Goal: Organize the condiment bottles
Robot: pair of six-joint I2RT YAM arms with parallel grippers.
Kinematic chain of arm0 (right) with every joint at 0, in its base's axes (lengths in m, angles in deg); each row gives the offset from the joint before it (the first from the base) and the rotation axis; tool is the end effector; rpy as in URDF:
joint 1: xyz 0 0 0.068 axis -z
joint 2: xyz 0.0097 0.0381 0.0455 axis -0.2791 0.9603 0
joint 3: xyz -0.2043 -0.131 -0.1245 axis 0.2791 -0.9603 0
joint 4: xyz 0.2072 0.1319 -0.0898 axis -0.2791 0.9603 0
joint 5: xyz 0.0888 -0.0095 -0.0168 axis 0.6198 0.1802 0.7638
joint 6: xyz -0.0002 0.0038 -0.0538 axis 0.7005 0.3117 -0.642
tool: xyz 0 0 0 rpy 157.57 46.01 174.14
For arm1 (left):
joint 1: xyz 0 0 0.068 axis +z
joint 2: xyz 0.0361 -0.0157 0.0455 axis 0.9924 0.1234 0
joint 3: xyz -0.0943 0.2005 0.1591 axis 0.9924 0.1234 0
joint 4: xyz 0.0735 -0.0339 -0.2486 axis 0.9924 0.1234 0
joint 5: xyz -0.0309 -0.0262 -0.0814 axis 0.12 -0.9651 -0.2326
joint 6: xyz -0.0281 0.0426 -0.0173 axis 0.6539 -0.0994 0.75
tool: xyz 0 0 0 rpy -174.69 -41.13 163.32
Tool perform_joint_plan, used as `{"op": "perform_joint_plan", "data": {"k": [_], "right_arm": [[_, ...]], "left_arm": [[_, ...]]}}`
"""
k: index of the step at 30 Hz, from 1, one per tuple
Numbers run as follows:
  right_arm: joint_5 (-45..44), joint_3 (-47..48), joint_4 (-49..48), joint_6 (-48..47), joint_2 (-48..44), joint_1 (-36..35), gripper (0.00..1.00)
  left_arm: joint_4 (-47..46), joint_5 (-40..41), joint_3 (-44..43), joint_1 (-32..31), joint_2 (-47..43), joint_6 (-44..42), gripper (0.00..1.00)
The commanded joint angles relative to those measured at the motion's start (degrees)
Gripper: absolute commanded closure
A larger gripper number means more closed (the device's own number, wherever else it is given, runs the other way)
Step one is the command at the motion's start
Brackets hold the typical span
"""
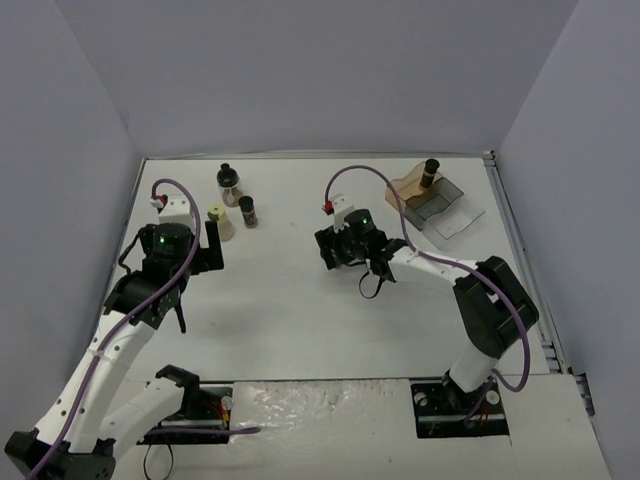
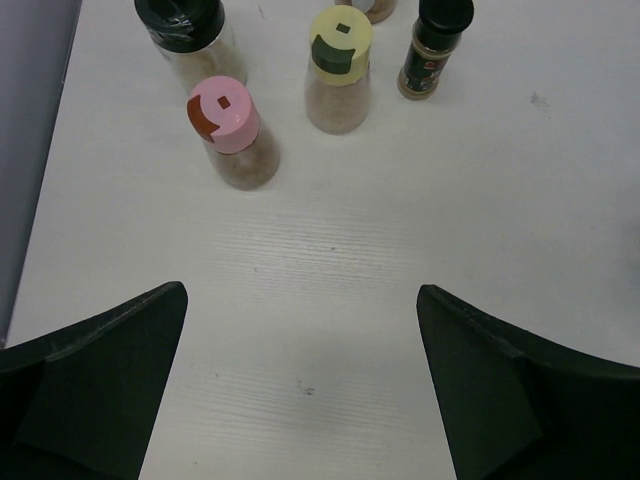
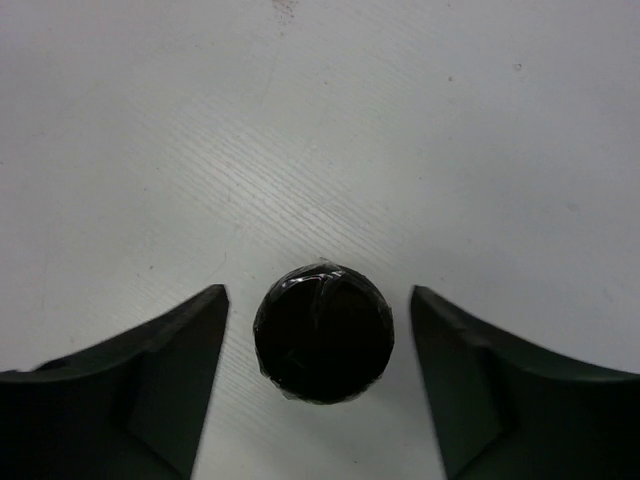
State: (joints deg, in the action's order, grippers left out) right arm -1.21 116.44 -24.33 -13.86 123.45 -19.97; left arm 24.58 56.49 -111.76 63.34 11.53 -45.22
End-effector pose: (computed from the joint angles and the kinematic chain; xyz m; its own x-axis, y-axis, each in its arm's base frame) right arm 0.2955 0.2197 0.2158 -0.3291 -0.2116 -0.9203 -0.6422 0.7646 0.0538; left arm 0.1713 -0.0500 0.3473 -0.4417 -0.1592 -0.8829 -0.0632 0.9872 -0.1464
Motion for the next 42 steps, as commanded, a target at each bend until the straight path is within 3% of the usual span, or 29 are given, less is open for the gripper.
{"op": "perform_joint_plan", "data": {"k": [1,8,10,18,26,33,42], "right_arm": [[-1.97,3.22,-4.11,-0.34,-0.30,-0.56,0.42],[-7.90,5.79,-0.02,-2.59,-2.78,-0.30,0.79],[-10.05,6.71,0.88,-2.88,-4.32,0.55,0.85],[-12.83,17.42,5.37,-3.18,-7.60,11.94,0.88],[-13.71,28.81,5.29,0.75,1.39,24.69,0.89],[-10.90,36.08,4.50,1.86,11.21,28.88,0.89],[-12.32,38.70,1.39,4.71,19.30,31.13,0.88]], "left_arm": [[-1.29,0.98,-1.86,1.55,-0.70,-1.71,0.03],[-0.72,1.51,-2.25,1.59,-4.68,-2.31,0.03],[-0.63,1.49,-2.30,1.82,-5.52,-2.41,0.03],[-0.61,1.22,-2.26,2.07,-6.01,-2.81,0.03],[-0.63,0.27,-2.12,3.92,-3.27,-2.33,0.03],[-1.11,-0.47,-1.59,4.63,-2.16,-2.15,0.03],[-1.17,-0.99,-1.49,5.60,-1.32,-1.89,0.03]]}}
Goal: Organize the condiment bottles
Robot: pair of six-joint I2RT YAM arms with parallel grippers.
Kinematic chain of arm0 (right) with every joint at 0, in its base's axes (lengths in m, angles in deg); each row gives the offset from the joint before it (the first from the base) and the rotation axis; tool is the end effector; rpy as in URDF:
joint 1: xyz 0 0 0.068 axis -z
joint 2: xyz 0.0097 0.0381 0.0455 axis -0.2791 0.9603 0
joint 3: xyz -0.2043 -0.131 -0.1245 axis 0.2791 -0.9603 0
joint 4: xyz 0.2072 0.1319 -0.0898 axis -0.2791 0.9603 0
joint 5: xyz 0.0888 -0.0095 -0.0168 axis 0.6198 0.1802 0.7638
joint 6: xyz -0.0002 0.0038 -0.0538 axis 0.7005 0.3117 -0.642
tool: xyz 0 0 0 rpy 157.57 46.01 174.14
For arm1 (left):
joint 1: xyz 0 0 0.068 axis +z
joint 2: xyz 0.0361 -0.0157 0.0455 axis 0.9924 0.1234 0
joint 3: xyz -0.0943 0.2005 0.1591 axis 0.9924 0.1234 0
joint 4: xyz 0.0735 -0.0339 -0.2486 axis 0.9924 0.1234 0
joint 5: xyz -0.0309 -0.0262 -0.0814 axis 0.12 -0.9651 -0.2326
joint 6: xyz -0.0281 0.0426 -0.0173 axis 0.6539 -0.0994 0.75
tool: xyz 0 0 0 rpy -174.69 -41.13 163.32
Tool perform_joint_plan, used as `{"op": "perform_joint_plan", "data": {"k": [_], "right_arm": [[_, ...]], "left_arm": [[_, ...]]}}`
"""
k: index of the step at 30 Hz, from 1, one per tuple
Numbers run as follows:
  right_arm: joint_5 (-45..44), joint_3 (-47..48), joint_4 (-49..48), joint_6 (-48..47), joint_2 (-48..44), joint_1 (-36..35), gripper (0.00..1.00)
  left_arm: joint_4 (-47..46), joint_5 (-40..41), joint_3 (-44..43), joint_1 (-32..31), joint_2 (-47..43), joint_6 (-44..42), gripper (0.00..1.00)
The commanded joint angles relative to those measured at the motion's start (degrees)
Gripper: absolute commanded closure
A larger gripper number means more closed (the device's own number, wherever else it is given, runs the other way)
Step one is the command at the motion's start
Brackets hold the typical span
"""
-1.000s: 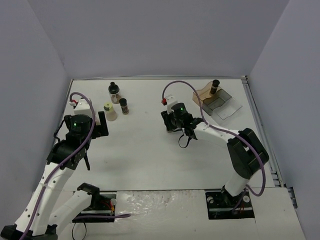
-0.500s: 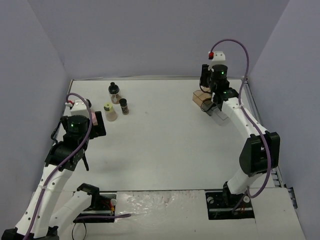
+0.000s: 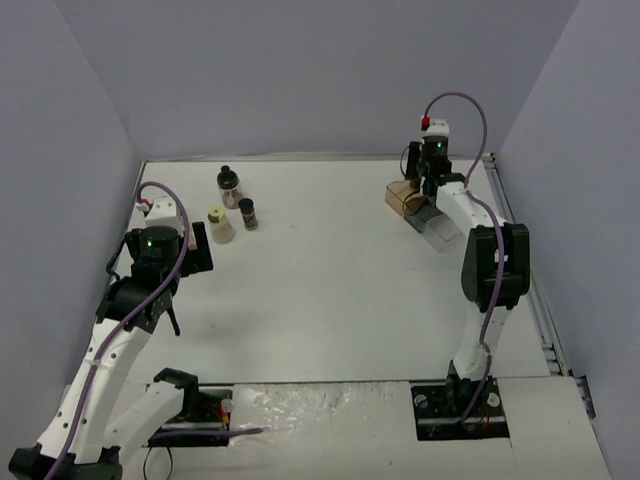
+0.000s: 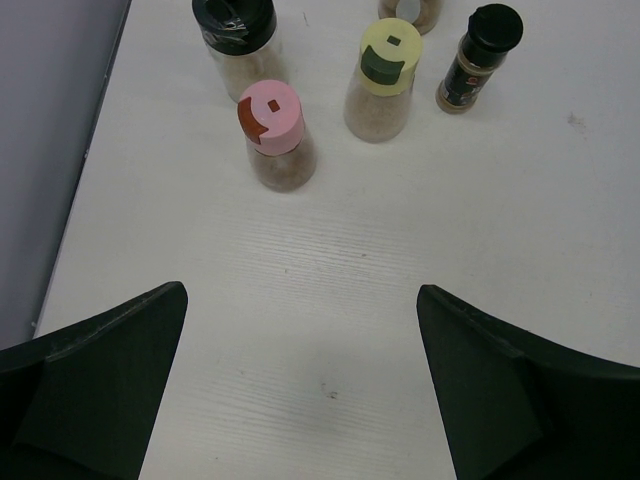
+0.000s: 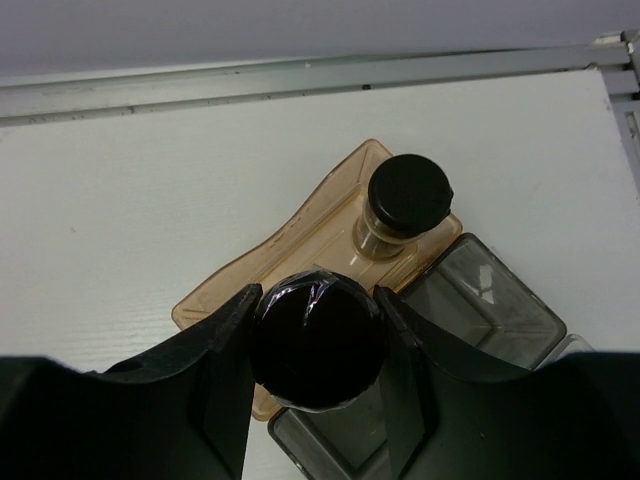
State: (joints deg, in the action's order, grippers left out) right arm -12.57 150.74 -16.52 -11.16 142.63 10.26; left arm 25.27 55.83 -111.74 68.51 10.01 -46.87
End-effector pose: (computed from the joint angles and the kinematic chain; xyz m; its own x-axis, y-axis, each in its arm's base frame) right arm 0.4785 0.0458 0.2687 -0.2658 0.0428 -0.9631 0.0263 0.9990 0.0372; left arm 0.1685 -0.0330 0.3501 -0.4205 -0.1734 -0.8905 -0.1279 0.9831 -0.1311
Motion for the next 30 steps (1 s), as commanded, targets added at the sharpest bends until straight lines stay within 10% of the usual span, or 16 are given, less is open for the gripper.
{"op": "perform_joint_plan", "data": {"k": [1,16,30], "right_arm": [[-0.82,4.61,-6.82,2.01,1.07,1.00,0.88],[-0.24,9.97,-6.81,2.47,10.10,2.27,0.78],[0.94,9.70,-1.87,4.69,6.22,2.22,0.44]], "left_arm": [[-1.90,-0.39,-1.48,0.43,0.20,-0.24,0.03],[-2.46,-1.80,-1.18,0.43,0.91,-0.24,0.03],[-3.12,-4.69,-0.88,0.43,2.04,-0.54,0.03]]}}
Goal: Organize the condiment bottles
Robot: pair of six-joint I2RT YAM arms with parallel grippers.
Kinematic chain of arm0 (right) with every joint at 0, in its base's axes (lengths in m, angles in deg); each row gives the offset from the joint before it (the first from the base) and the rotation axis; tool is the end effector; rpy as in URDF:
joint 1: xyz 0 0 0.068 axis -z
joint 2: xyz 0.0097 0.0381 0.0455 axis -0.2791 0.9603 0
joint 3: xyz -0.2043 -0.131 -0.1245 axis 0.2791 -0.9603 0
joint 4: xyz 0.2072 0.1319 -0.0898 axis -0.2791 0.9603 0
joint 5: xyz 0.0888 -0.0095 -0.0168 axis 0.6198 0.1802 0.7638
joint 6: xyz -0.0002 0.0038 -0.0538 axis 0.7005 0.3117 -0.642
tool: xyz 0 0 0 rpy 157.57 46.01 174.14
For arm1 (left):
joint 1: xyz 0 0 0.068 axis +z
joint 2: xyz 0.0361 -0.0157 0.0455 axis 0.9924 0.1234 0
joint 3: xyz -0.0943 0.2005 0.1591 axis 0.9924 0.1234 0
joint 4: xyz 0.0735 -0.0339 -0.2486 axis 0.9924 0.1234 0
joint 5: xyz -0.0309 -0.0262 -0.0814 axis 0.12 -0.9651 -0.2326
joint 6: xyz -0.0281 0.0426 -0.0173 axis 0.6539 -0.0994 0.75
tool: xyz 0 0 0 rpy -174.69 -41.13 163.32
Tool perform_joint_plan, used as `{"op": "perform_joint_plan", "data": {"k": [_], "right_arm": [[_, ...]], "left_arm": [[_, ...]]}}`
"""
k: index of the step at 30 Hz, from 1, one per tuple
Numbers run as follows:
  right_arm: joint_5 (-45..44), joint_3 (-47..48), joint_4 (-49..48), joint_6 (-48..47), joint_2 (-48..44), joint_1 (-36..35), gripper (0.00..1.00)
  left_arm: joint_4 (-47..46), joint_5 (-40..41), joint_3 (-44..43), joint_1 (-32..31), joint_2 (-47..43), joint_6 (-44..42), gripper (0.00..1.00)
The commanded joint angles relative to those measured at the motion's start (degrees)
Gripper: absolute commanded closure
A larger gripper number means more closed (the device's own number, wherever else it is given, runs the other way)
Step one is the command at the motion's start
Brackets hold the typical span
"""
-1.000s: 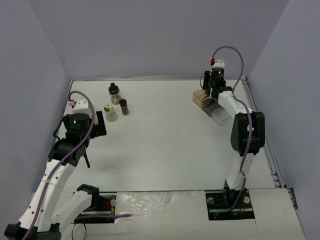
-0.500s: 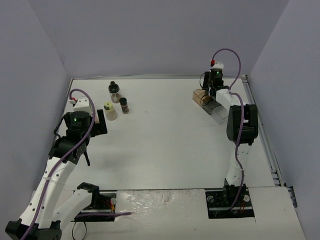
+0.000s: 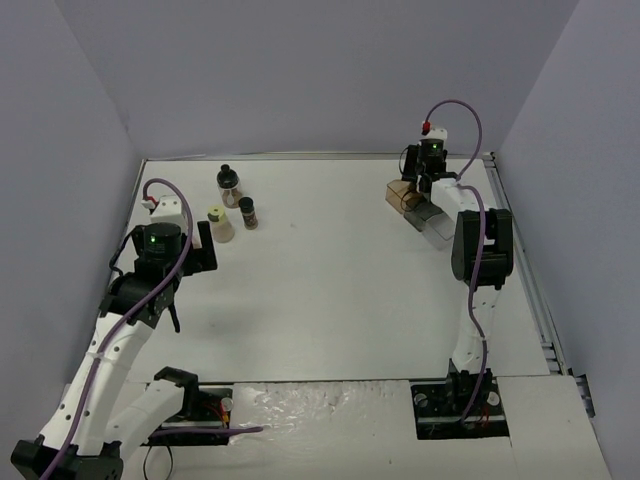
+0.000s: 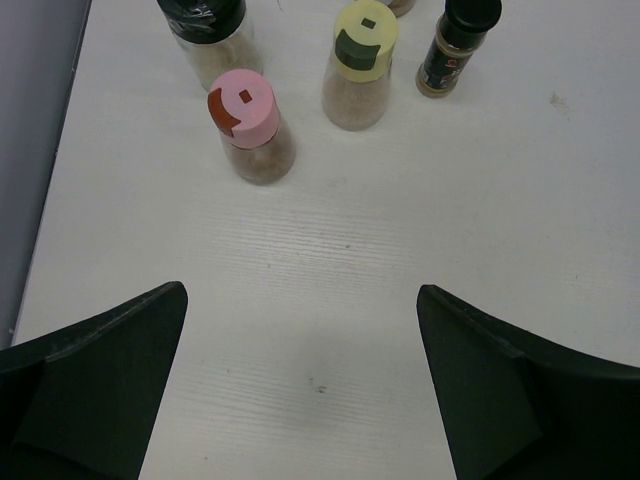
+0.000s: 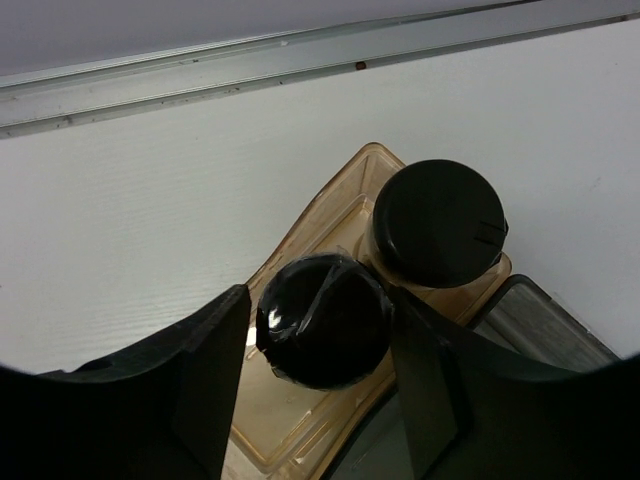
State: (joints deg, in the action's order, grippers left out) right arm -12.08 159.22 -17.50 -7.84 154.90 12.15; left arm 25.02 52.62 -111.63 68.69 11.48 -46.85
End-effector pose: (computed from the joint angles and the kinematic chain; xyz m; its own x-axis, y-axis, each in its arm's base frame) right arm 0.5225 0.0333 0.2187 -0.3080 0.1060 -0.9455 0.0707 0.9936 0.0884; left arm 0.1747 -0.0360 0.3457 -0.4540 -0.1706 -0.8745 -0.0864 0.9853 -0.1474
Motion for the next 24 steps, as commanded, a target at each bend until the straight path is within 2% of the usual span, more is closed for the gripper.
{"op": "perform_joint_plan", "data": {"k": [1,5,10,16,24], "right_arm": [[0.51,0.92,-0.46,1.42,-6.65,0.28,0.41],[1.73,-0.23,0.96,1.60,-9.79,0.28,0.32],[4.85,-3.44,4.21,2.27,-18.09,0.28,0.22],[8.36,-14.74,5.67,5.68,-33.82,0.17,0.07],[10.28,-35.10,2.51,12.57,-55.51,-4.57,0.00]], "left_arm": [[-2.92,-1.74,-0.94,0.24,0.67,-0.60,0.03],[-3.40,-2.58,-1.03,0.24,1.42,-0.38,0.03],[-3.83,-6.95,-3.88,0.24,5.58,2.05,0.03],[-4.08,-10.80,-12.09,-0.14,18.14,8.16,0.03],[-8.15,-11.32,-25.89,-1.61,36.64,10.45,0.03]]}}
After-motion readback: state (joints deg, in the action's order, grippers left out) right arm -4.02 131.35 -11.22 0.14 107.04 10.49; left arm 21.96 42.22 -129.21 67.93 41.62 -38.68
